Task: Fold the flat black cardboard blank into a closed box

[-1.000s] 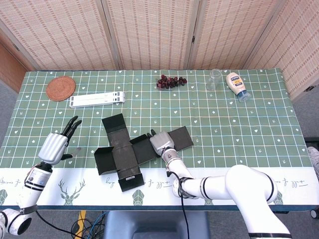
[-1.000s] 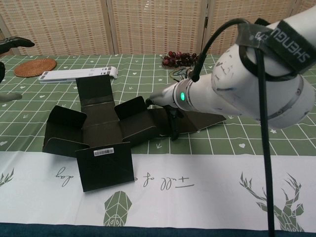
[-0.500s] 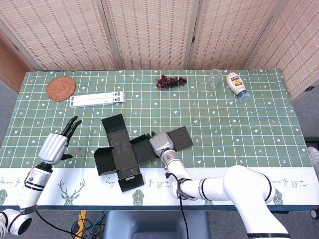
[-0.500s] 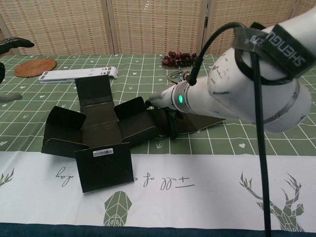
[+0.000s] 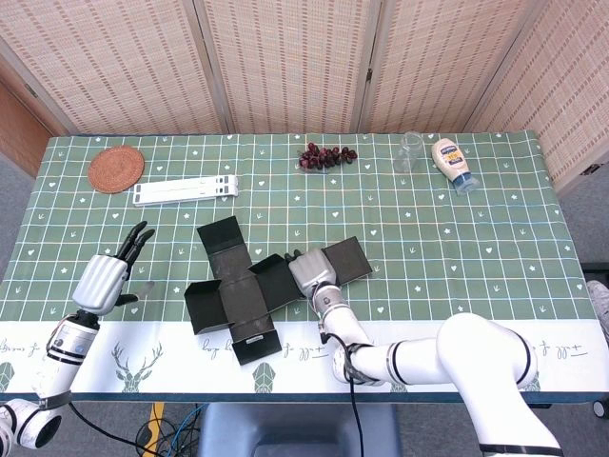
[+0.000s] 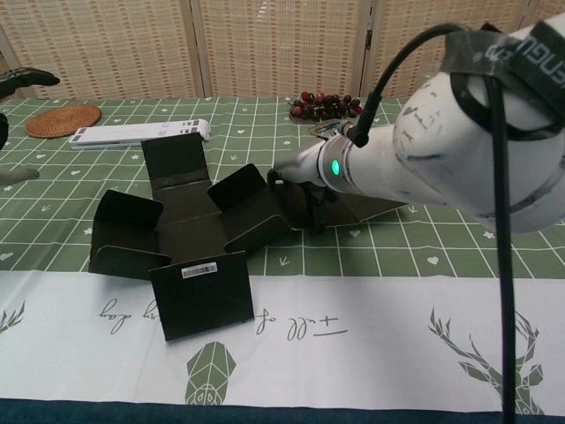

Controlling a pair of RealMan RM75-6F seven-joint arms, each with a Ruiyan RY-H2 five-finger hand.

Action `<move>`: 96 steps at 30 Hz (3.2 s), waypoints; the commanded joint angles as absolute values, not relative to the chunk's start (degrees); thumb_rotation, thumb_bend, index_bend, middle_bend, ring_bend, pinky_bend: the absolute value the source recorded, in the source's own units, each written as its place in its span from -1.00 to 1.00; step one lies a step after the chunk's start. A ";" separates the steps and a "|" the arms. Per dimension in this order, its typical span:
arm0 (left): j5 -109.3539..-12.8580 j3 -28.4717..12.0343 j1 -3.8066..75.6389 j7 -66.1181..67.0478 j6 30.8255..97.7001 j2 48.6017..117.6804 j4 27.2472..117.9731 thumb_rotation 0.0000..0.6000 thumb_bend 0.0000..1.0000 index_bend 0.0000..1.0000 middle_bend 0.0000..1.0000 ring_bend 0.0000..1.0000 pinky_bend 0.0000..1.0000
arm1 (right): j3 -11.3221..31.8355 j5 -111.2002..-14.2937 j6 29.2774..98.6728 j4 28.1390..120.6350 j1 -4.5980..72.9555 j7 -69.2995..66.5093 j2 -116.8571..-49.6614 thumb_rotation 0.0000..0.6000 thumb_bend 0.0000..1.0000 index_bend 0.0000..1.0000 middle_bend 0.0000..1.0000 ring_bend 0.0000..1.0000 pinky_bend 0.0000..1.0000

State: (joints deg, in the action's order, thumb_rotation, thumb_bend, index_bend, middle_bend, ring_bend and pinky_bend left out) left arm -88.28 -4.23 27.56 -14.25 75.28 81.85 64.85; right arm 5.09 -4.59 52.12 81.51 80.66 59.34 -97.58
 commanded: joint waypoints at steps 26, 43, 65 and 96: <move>-93.81 -0.27 33.33 -12.34 69.61 95.02 51.51 1.00 -0.56 -1.00 -1.00 0.34 0.65 | 4.30 -16.40 52.78 87.28 72.73 50.08 -92.22 1.00 -0.32 -0.68 -0.48 0.46 1.00; -89.28 -2.53 33.13 -28.99 68.35 92.72 66.65 1.00 -0.60 -1.00 -1.00 0.31 0.66 | 4.01 -24.39 48.39 87.34 74.41 50.67 -90.12 1.00 -0.29 -0.62 -0.45 0.47 1.00; -90.05 0.54 34.47 -44.49 62.22 90.98 68.51 1.00 -0.60 -1.00 -1.00 0.28 0.66 | 0.22 -35.92 43.87 85.46 79.25 52.78 -88.44 1.00 -0.29 -0.53 -0.37 0.49 1.00; -89.93 1.18 36.46 -56.21 58.67 92.05 68.14 1.00 -0.60 -1.00 -1.00 0.26 0.66 | -3.33 -55.24 44.08 83.44 78.57 52.21 -87.63 1.00 -0.29 -0.48 -0.32 0.49 1.00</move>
State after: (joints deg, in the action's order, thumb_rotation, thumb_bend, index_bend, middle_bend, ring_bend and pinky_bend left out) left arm -89.85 1.09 36.38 -56.12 58.77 92.02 68.19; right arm -3.22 -54.41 43.94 83.67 78.87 52.49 -87.58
